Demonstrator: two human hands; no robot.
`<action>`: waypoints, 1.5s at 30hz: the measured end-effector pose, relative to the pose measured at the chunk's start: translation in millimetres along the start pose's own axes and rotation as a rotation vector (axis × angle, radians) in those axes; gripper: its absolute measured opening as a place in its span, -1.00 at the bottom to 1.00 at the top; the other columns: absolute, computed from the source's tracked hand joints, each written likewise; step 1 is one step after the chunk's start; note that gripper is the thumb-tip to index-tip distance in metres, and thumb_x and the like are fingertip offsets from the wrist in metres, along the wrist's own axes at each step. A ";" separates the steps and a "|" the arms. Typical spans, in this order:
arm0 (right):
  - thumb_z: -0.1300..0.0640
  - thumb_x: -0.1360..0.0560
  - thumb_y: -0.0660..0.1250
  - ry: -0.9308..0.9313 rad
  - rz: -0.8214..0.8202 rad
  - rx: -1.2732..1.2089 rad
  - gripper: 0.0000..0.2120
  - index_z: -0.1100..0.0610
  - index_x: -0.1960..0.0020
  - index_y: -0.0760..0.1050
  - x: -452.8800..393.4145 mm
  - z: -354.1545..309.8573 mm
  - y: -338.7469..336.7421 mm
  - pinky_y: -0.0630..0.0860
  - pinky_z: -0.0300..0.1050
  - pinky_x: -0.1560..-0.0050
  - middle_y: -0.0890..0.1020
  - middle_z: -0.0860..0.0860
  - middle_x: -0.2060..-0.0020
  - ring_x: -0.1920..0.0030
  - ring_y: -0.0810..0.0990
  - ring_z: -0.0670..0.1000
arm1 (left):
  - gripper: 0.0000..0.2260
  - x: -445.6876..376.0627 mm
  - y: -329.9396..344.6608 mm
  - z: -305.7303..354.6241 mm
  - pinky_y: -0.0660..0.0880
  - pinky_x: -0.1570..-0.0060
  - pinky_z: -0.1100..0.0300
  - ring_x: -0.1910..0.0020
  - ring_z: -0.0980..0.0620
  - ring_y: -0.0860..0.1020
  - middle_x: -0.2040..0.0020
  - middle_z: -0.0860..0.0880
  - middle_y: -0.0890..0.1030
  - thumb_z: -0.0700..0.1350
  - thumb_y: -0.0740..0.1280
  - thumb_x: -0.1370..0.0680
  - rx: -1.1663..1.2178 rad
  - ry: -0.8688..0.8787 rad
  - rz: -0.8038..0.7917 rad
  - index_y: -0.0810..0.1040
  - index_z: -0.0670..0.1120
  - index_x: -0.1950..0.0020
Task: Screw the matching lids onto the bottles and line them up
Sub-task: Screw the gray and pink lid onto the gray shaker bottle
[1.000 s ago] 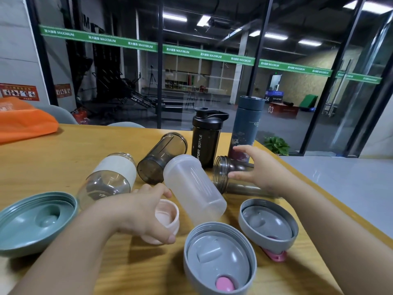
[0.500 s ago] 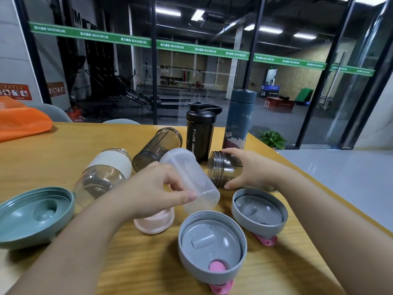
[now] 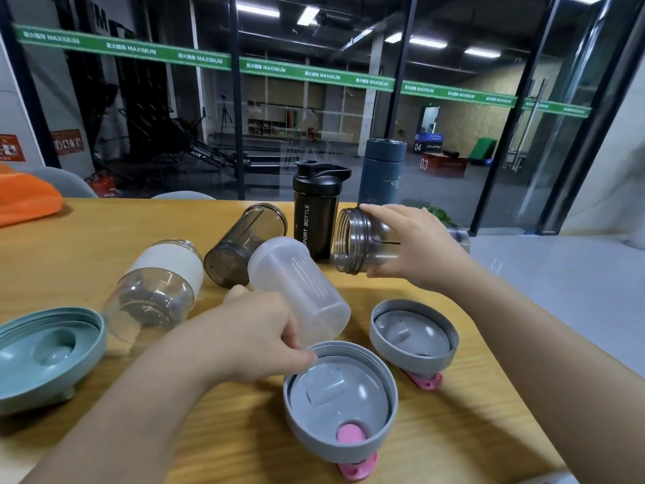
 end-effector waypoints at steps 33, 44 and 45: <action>-0.03 -0.29 0.55 0.043 0.240 -0.252 -0.10 -0.13 -0.49 0.13 -12.0 -43.2 -28.2 0.02 0.18 -0.48 0.36 -0.12 -0.40 -0.41 0.23 -0.02 | -0.74 3.8 -40.0 -41.1 0.60 0.39 0.15 0.30 -0.09 0.67 0.14 -0.26 0.56 -0.10 0.19 -0.59 1.321 -0.378 0.907 0.42 -0.32 -0.01; -0.01 -0.21 0.59 -0.050 0.342 -0.164 -0.08 -0.07 -0.47 0.23 -1.8 -48.3 -9.9 -0.11 -0.01 -0.40 0.41 -0.05 -0.37 -0.40 0.31 0.03 | -0.87 0.2 -40.1 -31.1 0.62 0.24 0.17 0.12 0.04 0.64 0.06 -0.07 0.61 -0.19 0.15 -0.62 1.624 -0.276 0.849 0.47 -0.16 -0.04; -0.01 -0.20 0.59 -0.060 0.344 -0.164 -0.08 -0.07 -0.47 0.24 0.3 -49.0 -9.5 -0.11 -0.01 -0.40 0.41 -0.05 -0.37 -0.40 0.30 0.03 | -0.87 -0.6 -39.5 -31.1 0.62 0.18 0.14 0.07 0.03 0.63 0.04 -0.07 0.60 -0.18 0.16 -0.62 1.654 -0.262 0.848 0.46 -0.16 -0.09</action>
Point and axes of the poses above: each hand's wrist, its own x-axis away from the middle knuckle, its own y-axis out of the palm, z = x × y, the point moved 3 cm from there along -x, towards the middle knuckle
